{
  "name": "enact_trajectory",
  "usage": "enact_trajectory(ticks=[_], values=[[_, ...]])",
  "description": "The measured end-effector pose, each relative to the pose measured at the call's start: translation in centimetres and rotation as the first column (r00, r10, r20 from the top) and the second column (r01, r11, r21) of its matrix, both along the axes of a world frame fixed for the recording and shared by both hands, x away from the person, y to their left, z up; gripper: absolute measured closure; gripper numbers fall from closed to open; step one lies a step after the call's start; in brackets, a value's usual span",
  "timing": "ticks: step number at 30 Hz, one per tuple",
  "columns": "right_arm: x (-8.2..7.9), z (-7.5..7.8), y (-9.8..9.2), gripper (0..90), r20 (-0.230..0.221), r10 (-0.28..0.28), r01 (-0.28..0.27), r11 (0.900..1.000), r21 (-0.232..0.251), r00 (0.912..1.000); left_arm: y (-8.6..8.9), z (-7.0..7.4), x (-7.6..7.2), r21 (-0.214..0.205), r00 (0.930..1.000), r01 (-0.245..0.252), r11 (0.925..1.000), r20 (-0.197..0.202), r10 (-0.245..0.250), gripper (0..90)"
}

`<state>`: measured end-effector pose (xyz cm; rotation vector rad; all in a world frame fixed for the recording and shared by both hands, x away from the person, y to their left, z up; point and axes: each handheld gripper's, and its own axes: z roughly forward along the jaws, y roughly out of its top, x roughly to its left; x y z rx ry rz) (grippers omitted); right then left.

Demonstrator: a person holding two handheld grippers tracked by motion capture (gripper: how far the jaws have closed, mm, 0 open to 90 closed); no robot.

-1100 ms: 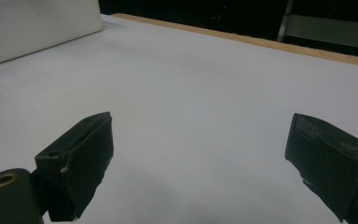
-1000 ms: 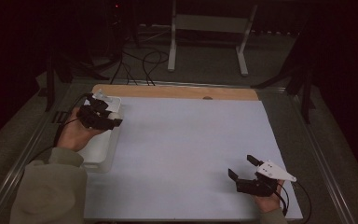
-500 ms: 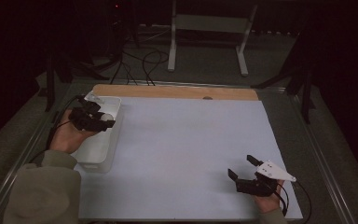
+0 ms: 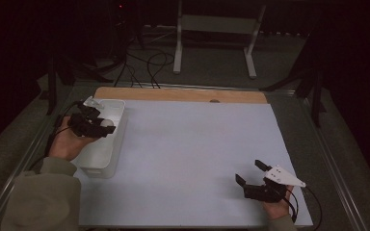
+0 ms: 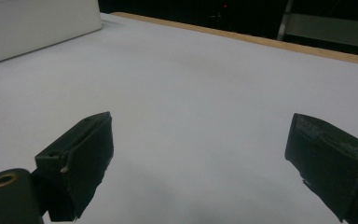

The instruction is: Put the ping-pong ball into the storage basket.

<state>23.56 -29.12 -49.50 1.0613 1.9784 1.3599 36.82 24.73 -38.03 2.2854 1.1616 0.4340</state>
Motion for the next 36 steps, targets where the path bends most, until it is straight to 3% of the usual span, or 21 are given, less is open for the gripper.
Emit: enact_trajectory(ticks=[33, 34, 35, 36], values=[[0.1, 0.0, 0.1, 7.3, -0.001, 0.003, -0.003, 1.0000, -0.004, 1.0000, 1.1, -1.5, -0.4, -0.004, 0.9993, -0.025, 0.9997, -0.027, 0.025, 50.5], [0.1, 0.0, 0.1, 7.3, 0.000, 0.004, -0.004, 1.0000, -0.004, 1.0000, 1.1, -1.5, -0.4, 0.002, 0.9994, -0.032, 0.9995, -0.017, 0.032, 49.3], [0.1, 0.0, 0.1, 7.2, 0.000, 0.003, -0.003, 1.0000, -0.004, 1.0000, 1.0, -1.5, -0.5, 0.017, 0.9987, -0.050, 0.9986, 0.006, 0.050, 39.0], [0.1, 0.0, 0.1, 7.3, -0.001, 0.003, -0.003, 1.0000, -0.003, 1.0000, 0.9, -1.5, -0.5, 0.032, 0.9972, -0.072, 0.9969, 0.025, 0.071, 22.1]])
